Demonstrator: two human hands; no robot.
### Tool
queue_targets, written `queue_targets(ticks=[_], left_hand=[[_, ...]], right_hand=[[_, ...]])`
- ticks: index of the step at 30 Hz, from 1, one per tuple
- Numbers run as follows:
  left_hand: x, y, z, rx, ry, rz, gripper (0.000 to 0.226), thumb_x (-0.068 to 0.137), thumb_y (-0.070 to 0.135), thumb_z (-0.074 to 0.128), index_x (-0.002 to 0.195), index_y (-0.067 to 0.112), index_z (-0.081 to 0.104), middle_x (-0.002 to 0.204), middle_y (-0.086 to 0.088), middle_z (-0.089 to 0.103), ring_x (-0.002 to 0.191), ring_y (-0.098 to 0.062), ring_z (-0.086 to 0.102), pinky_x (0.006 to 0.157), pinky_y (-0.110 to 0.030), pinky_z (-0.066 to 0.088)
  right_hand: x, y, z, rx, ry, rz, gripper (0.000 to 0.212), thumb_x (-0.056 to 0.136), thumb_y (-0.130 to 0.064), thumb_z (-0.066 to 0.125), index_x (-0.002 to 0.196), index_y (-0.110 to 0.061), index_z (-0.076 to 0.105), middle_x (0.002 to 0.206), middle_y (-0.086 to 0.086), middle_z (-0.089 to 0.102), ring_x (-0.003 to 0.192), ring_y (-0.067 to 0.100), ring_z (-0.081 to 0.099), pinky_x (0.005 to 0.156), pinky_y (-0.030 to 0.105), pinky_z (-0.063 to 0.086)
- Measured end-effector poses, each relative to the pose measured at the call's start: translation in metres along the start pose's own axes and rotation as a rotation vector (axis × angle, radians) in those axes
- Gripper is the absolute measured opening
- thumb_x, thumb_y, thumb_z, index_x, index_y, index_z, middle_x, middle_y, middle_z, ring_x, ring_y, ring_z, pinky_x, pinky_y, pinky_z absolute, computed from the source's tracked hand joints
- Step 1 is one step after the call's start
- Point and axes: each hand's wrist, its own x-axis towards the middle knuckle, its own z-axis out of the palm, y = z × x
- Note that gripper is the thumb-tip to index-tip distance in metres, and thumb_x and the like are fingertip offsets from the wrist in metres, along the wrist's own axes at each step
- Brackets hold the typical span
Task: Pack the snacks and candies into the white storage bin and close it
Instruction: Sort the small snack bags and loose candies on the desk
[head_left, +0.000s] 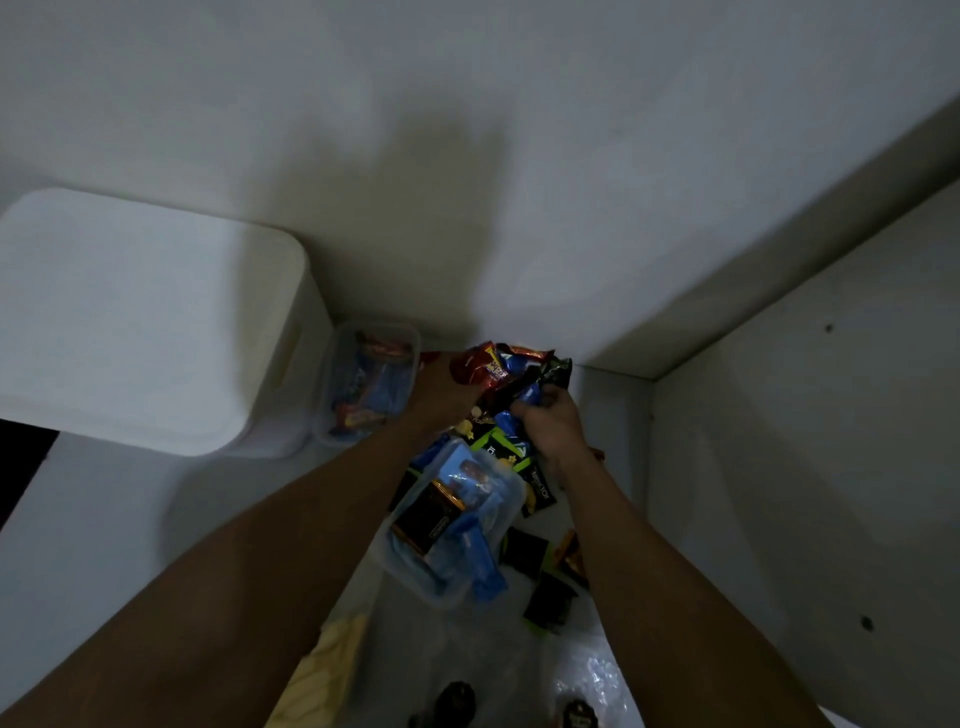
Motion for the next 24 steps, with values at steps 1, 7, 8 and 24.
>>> queue_targets(ticks=[1,7,8,24], left_hand=[[0.001,-0.002,0.000,-0.018,-0.008,0.017,0.018,0.089,0.028,0.064,0.084,0.010,0.066,0.075,-0.012,0.066,0.064,-0.013,0.057,0.060,-0.029,0.044],[-0.003,0.003,0.005,-0.116,-0.018,0.044,0.021,0.094,0.006,0.058,0.106,0.022,0.053,0.087,0.008,0.060,0.080,-0.009,0.058,0.074,-0.028,0.051],[-0.006,0.005,0.006,-0.124,-0.013,0.044,0.027,0.094,0.001,0.056,0.108,0.024,0.051,0.086,0.011,0.056,0.077,-0.005,0.055,0.071,-0.024,0.048],[-0.004,-0.037,0.005,0.064,-0.035,0.110,0.059,0.070,-0.011,0.069,0.122,0.011,0.052,0.101,-0.006,0.061,0.094,-0.028,0.063,0.069,-0.032,0.052]], right_hand=[[0.000,0.002,0.000,-0.001,-0.019,0.000,0.034,0.082,0.007,0.063,0.077,-0.025,0.053,0.092,0.007,0.065,0.085,0.027,0.065,0.080,0.044,0.057],[-0.001,0.004,-0.005,0.049,-0.074,-0.029,0.048,0.077,0.018,0.060,0.089,-0.028,0.056,0.092,0.005,0.067,0.082,0.025,0.067,0.079,0.044,0.058],[-0.001,0.004,-0.004,0.043,-0.073,-0.042,0.049,0.076,0.019,0.060,0.089,-0.028,0.056,0.090,0.006,0.067,0.080,0.025,0.066,0.077,0.044,0.057],[0.022,0.040,-0.014,0.282,0.199,0.118,0.050,0.074,0.007,0.074,0.118,-0.010,0.058,0.106,0.014,0.069,0.094,0.030,0.070,0.081,0.050,0.060]])
